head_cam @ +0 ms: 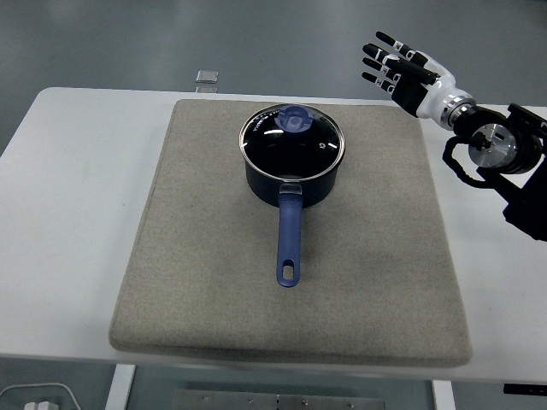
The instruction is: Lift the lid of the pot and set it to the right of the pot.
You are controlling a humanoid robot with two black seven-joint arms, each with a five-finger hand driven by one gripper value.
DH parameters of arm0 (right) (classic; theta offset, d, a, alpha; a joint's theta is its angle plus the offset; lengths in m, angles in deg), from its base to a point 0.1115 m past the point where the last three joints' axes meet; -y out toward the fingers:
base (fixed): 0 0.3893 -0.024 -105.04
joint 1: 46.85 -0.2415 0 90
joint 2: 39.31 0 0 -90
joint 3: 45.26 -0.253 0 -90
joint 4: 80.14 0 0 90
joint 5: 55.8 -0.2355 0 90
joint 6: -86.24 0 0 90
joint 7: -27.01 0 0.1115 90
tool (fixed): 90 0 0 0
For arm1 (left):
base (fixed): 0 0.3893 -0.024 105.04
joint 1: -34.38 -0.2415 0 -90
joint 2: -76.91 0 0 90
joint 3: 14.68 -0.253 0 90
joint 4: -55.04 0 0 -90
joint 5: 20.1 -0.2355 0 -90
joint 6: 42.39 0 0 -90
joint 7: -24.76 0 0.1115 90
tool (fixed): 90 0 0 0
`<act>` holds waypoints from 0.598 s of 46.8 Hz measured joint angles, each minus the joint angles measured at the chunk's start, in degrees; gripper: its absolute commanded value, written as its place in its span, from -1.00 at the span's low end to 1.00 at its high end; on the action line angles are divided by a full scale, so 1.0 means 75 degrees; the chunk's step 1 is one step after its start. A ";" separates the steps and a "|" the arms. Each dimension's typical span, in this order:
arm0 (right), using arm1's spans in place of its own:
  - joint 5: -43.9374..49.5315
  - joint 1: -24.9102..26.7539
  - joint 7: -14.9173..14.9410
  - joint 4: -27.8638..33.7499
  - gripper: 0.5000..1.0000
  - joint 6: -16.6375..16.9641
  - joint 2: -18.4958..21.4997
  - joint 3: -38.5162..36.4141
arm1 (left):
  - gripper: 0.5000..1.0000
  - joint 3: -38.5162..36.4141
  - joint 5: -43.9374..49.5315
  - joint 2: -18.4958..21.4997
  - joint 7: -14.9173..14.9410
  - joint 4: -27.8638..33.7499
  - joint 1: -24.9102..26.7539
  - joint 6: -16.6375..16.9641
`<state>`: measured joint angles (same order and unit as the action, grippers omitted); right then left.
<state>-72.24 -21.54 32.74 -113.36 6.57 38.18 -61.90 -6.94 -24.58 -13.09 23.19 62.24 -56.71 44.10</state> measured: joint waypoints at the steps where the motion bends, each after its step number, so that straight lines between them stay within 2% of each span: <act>1: 0.0000 0.0000 0.0000 0.0000 0.71 0.0000 -0.0003 0.0002 | 1.00 0.0000 0.0000 0.0000 0.0000 0.0000 -0.0001 0.0000; 28: 0.0064 -0.0114 -0.0007 -0.0013 0.71 0.0014 -0.0061 0.0060 | 1.00 -0.0001 0.0001 0.0000 0.0000 0.0000 -0.0006 0.0000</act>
<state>-71.76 -22.40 32.69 -113.46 6.67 37.73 -61.45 -6.95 -24.57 -13.09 23.18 62.24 -56.75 44.10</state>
